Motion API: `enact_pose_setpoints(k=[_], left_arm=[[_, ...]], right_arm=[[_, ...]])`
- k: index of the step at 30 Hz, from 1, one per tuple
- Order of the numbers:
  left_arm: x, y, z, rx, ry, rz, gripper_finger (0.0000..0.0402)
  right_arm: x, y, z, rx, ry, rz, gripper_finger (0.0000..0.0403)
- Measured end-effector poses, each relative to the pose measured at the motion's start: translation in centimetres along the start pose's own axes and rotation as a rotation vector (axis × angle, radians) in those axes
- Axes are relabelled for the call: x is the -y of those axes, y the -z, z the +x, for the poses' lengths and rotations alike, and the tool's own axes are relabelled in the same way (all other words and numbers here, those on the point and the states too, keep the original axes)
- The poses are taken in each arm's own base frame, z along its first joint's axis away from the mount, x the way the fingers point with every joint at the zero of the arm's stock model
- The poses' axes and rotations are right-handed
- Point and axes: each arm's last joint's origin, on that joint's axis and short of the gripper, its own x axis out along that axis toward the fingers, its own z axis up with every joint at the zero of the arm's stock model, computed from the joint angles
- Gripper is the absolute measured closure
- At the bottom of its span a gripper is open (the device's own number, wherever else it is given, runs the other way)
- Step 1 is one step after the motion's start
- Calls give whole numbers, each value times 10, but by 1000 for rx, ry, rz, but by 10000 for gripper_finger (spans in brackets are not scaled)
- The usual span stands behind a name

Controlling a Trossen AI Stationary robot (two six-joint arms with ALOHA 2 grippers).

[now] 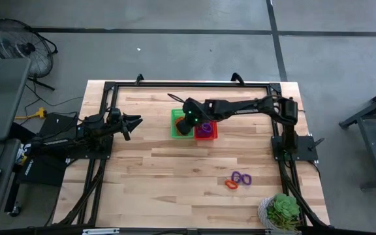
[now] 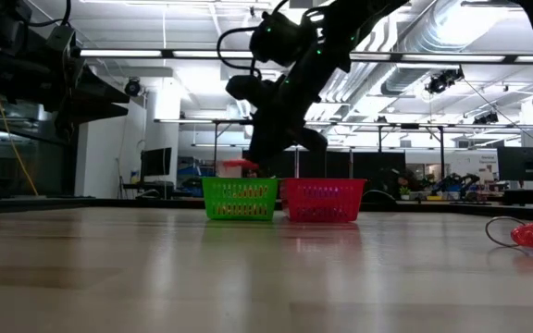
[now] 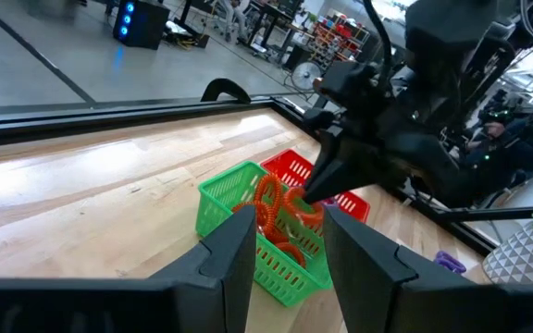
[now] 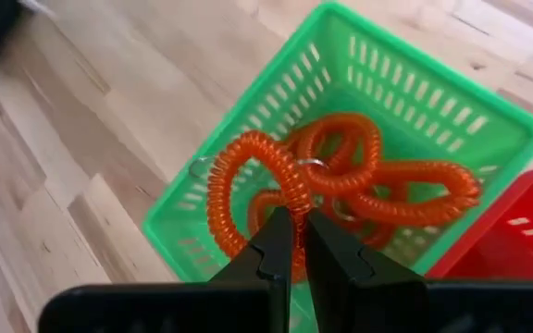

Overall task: Sort spring keychains
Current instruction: Put the orange spring keychain into the green bin

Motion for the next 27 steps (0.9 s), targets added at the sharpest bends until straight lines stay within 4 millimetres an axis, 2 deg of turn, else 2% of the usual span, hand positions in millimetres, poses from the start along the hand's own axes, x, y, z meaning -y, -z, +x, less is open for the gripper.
enact_pose_setpoints(k=[10, 24, 27], left_arm=[[0, 0, 0, -1, 0, 0, 275], [0, 0, 0, 0, 1, 0, 275], [0, 0, 0, 0, 1, 0, 275]], right_arm=[[3, 0, 0, -11, 16, 1, 377], [3, 2, 0, -35, 12, 1, 257], [3, 2, -7, -59, 2, -5, 240]])
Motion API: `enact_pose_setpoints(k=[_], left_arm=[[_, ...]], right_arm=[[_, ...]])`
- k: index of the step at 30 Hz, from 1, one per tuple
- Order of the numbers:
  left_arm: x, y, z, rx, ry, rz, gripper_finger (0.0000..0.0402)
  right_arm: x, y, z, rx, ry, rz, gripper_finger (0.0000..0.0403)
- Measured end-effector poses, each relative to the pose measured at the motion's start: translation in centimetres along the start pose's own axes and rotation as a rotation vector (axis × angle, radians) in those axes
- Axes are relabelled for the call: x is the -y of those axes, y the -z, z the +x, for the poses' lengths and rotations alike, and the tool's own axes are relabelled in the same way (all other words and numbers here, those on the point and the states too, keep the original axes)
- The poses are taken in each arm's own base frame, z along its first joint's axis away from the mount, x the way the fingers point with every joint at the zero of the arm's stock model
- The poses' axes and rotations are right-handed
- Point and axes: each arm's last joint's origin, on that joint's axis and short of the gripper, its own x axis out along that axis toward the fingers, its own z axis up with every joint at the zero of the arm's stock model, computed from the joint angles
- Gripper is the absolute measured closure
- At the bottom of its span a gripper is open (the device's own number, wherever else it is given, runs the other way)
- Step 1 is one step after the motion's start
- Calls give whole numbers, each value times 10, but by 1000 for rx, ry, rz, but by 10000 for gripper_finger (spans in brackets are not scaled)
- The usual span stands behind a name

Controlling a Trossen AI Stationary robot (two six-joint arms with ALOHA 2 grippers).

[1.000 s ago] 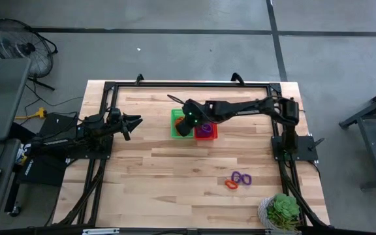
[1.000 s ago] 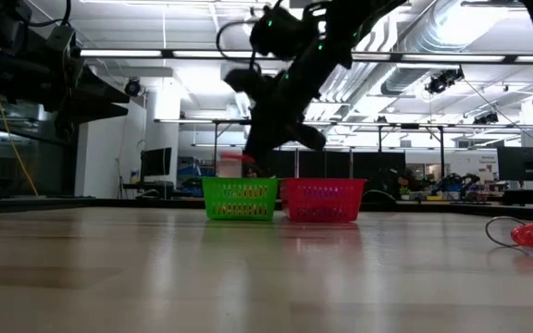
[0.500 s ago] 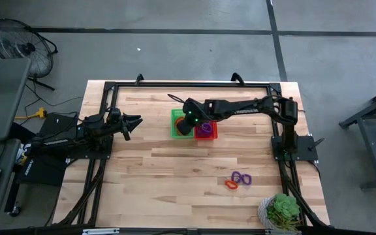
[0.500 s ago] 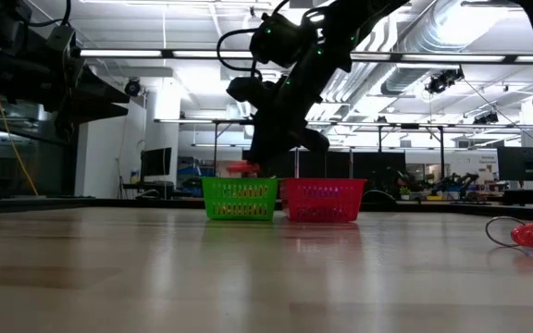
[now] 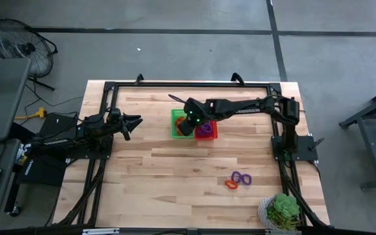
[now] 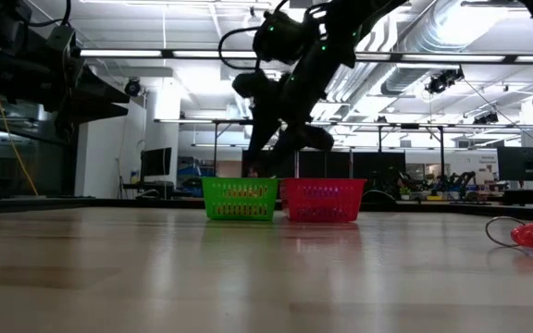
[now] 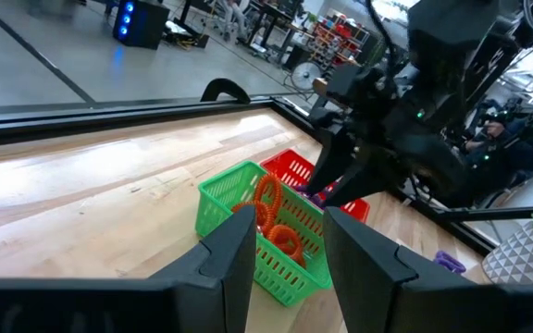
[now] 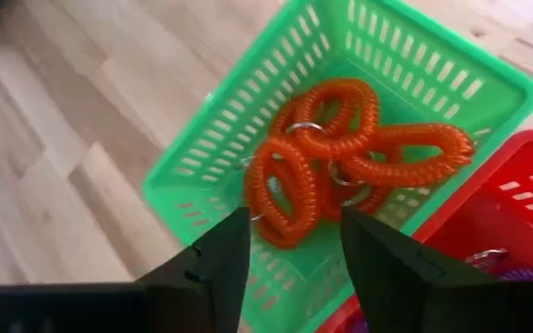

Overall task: Sort spring keychains
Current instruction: Put the orange spring keychain into the green bin

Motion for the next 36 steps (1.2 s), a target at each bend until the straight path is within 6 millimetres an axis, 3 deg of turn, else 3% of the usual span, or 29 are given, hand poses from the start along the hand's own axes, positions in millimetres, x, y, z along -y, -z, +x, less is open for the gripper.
enact_pose_setpoints(k=[10, 18, 29, 36], left_arm=[[0, 0, 0, 0, 0, 0, 275], [0, 0, 0, 0, 0, 0, 275], [0, 0, 0, 0, 0, 0, 275], [0, 0, 0, 0, 0, 0, 275]], right_arm=[[-6, 7, -57, -61, 16, -40, 240], [-20, 39, -104, -180, 53, -97, 253], [-54, 100, -123, -311, 121, -232, 245], [-66, 137, -134, -366, 227, -244, 253]])
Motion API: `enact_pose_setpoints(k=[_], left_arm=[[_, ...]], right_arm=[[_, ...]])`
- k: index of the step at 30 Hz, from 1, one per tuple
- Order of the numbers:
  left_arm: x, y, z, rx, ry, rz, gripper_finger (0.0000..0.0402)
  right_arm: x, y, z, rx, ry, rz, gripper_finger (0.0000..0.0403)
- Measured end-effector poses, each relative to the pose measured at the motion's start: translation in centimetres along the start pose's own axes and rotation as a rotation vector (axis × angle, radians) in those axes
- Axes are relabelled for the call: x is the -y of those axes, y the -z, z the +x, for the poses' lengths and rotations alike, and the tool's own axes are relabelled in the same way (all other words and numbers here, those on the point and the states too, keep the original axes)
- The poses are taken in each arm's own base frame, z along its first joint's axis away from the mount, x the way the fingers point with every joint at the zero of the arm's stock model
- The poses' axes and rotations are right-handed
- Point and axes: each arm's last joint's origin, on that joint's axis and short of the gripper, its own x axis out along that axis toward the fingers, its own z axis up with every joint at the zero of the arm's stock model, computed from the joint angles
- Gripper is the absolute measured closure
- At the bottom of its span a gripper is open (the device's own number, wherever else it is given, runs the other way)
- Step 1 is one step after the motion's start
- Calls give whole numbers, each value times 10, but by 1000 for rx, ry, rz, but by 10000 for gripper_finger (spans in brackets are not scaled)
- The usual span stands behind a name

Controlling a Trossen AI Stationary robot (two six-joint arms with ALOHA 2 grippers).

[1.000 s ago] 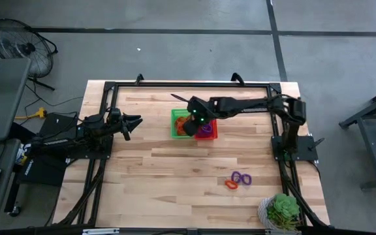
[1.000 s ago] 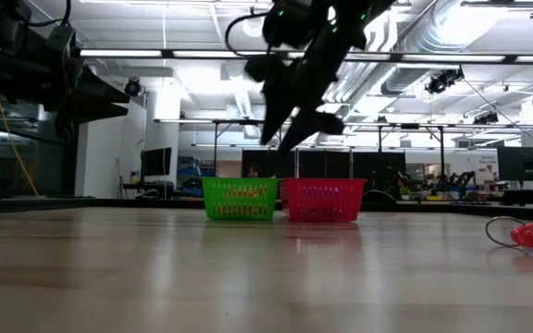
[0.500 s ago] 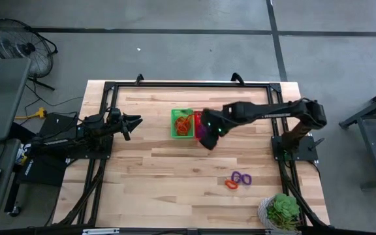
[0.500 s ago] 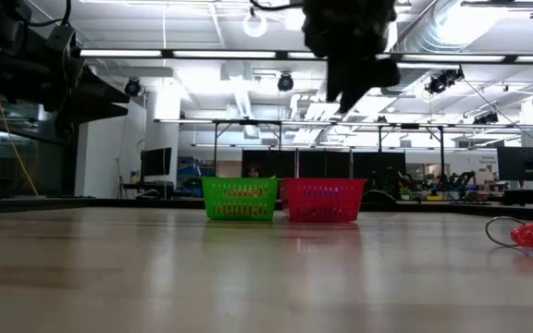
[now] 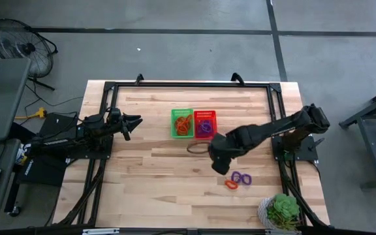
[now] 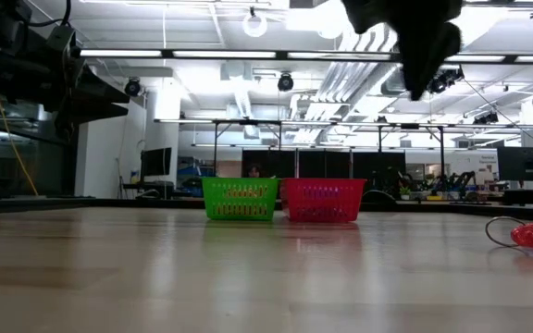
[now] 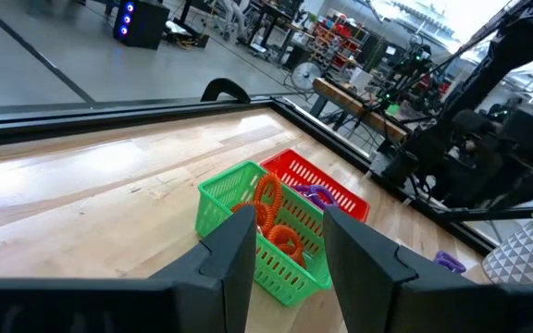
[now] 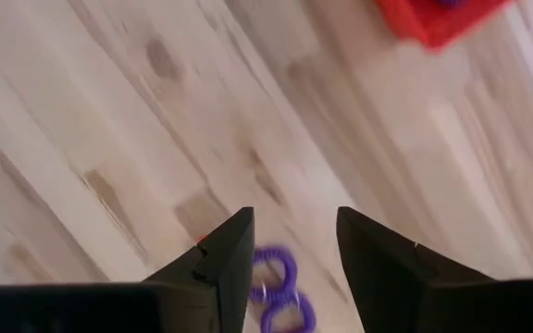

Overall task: Sort spring keychains
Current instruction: Put the orange spring keychain into the green bin

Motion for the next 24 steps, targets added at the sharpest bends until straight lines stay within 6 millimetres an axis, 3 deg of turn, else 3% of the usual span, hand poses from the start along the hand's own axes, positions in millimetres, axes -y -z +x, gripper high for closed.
enact_pose_setpoints(k=[7, 16, 24], left_arm=[[0, 0, 0, 0, 0, 0, 275], [0, 0, 0, 0, -1, 0, 275], [0, 0, 0, 0, -1, 0, 275]], right_arm=[[-14, 26, 3, -52, 46, 19, 249], [-25, 64, 39, -146, 5, 10, 248], [-36, 89, 55, -78, -38, -217, 251]])
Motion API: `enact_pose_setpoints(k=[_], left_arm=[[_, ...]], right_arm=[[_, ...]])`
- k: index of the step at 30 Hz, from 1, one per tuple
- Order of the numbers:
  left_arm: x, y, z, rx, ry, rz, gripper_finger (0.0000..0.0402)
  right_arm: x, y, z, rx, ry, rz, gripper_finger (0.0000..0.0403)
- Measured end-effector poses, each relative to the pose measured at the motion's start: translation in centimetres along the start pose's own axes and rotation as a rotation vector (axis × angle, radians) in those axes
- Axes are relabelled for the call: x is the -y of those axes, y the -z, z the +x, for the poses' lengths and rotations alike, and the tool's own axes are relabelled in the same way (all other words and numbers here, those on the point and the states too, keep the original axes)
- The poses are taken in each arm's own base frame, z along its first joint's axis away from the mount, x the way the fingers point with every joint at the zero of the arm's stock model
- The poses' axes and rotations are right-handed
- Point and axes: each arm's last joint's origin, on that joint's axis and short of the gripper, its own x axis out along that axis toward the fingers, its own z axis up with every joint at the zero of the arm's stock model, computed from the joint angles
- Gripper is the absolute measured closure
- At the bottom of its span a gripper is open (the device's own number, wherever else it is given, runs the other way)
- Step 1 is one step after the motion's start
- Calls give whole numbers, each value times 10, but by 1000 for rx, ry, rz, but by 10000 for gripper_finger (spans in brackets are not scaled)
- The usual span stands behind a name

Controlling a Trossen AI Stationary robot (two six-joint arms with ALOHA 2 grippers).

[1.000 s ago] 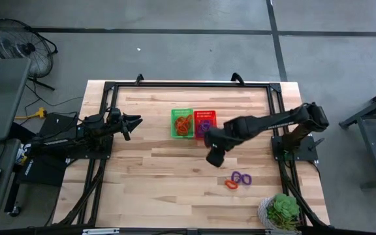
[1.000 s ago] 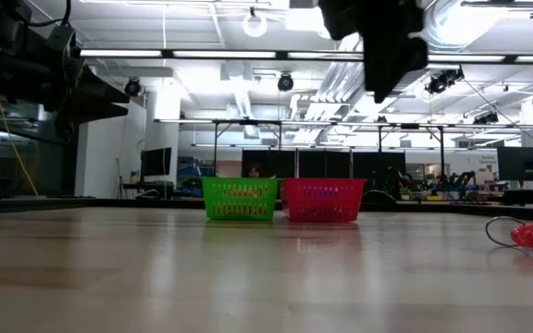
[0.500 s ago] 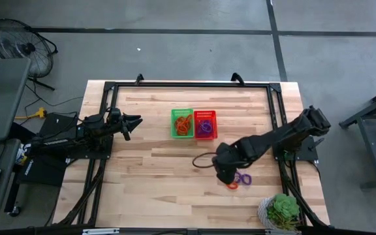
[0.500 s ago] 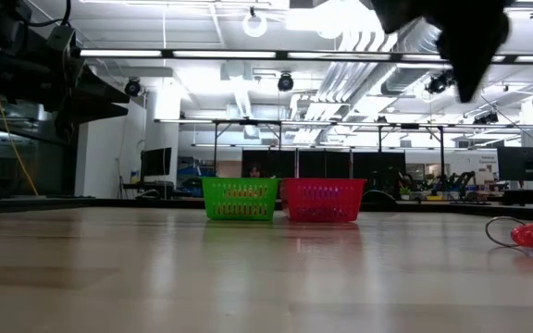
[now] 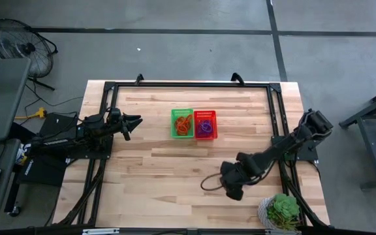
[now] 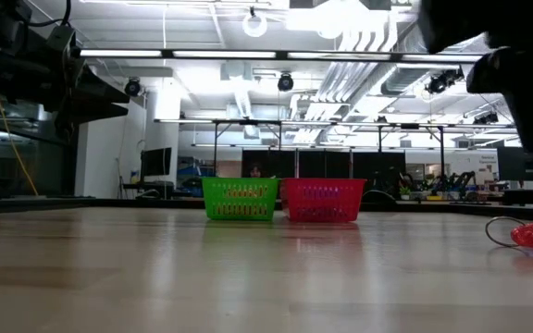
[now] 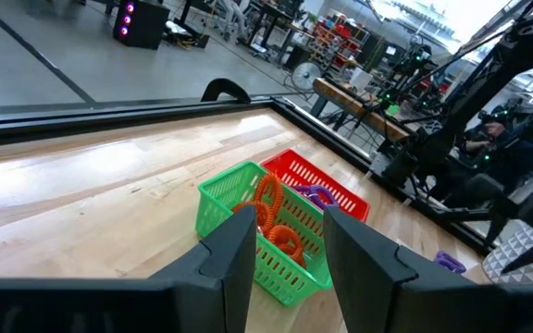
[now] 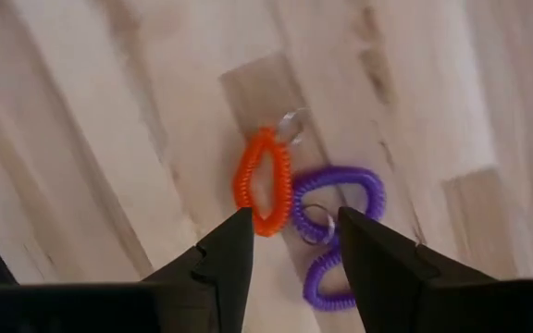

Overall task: Sort spring keychains
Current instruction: Put the orange spring keychain into the green bin

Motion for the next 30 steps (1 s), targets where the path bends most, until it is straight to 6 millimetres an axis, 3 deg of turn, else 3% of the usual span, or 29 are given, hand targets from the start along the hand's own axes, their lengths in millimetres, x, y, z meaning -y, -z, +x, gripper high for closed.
enact_pose_setpoints(k=[3, 12, 30], left_arm=[[0, 0, 0, 0, 0, 0, 275], [0, 0, 0, 0, 0, 0, 275], [0, 0, 0, 1, -1, 0, 275]], right_arm=[[-1, 8, 9, 30, 15, -93, 250], [4, 16, 33, 73, 5, -159, 242], [11, 9, 48, 123, -57, -207, 246]])
